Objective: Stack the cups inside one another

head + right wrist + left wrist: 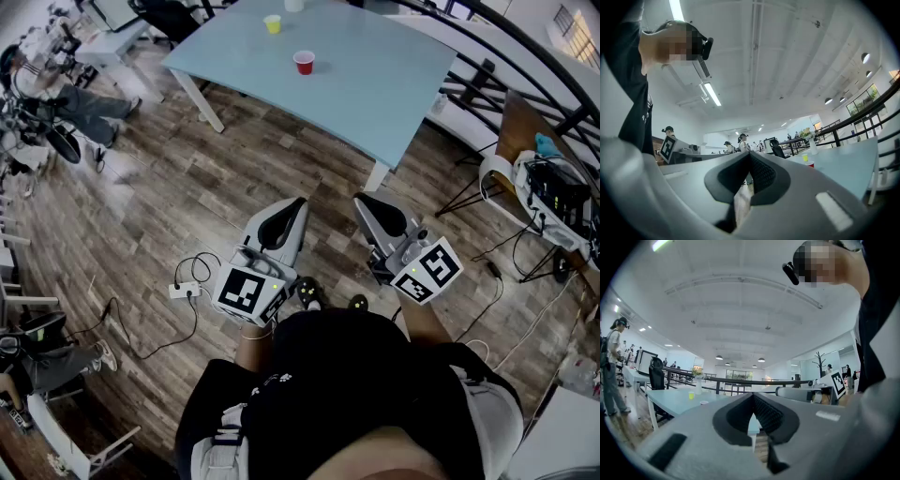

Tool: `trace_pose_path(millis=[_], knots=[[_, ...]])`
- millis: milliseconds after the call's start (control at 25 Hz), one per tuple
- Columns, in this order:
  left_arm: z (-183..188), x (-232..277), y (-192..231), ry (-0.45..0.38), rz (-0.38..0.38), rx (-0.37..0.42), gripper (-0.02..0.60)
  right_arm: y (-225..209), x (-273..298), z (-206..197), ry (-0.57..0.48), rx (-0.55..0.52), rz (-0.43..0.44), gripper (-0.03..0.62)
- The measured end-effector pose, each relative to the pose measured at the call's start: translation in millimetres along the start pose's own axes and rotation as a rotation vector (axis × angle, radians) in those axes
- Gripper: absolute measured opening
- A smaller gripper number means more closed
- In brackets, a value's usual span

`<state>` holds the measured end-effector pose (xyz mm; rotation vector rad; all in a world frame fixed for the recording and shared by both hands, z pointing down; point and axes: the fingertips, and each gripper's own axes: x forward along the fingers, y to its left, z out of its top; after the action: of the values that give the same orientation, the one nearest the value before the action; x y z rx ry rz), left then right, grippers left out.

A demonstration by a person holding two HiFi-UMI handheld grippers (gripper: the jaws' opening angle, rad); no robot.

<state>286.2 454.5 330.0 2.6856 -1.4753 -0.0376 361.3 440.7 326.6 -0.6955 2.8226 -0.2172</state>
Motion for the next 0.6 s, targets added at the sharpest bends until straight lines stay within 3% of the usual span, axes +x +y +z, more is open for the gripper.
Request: trace_pose_path(millis=[600], knots=[[2.5, -1.2, 14.8, -0.025, -0.020, -0.007, -0.017, -3.3, 12.0, 0.5, -0.023, 0.035, -0.018, 0.005]])
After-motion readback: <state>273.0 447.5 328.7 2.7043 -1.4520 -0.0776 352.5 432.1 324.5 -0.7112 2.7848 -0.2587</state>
